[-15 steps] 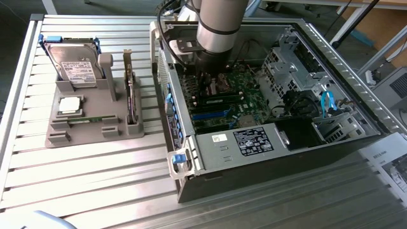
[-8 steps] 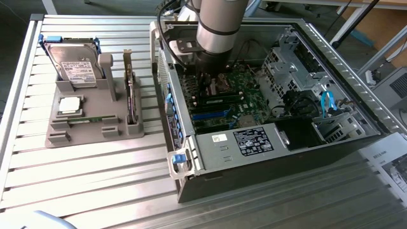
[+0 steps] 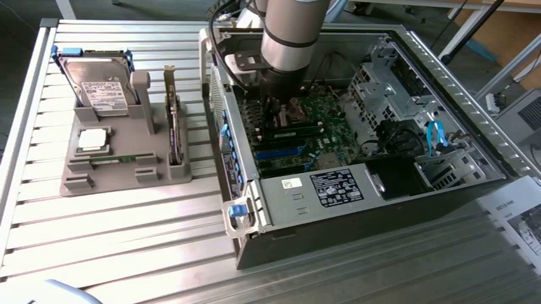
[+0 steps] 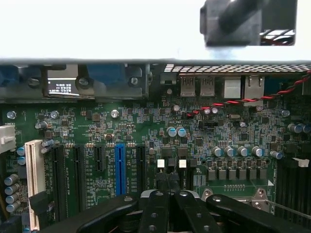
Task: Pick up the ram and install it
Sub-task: 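Press down the ram until it locks into place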
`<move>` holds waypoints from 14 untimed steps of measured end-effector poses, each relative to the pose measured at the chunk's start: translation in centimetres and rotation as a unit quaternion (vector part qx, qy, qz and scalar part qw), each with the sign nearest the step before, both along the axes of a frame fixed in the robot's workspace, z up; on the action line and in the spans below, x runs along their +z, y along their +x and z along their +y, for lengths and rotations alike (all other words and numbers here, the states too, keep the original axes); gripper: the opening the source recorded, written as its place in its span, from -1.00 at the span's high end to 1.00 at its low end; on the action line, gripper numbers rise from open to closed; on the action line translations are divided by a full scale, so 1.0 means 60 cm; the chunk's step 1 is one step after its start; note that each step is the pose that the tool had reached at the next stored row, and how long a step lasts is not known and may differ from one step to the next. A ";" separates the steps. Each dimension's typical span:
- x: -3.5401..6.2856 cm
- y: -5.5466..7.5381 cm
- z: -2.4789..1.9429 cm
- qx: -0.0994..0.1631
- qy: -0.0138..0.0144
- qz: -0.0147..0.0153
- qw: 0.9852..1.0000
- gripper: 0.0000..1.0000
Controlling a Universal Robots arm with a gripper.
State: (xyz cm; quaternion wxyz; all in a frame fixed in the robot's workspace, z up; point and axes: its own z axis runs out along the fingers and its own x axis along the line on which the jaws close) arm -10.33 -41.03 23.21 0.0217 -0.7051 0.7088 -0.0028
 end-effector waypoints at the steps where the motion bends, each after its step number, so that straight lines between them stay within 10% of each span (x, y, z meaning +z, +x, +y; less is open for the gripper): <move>1: 0.000 0.000 0.0000 0.000 0.000 0.000 1.000 0.80; 14: -0.002 0.000 0.0000 0.000 0.000 0.000 1.000 0.80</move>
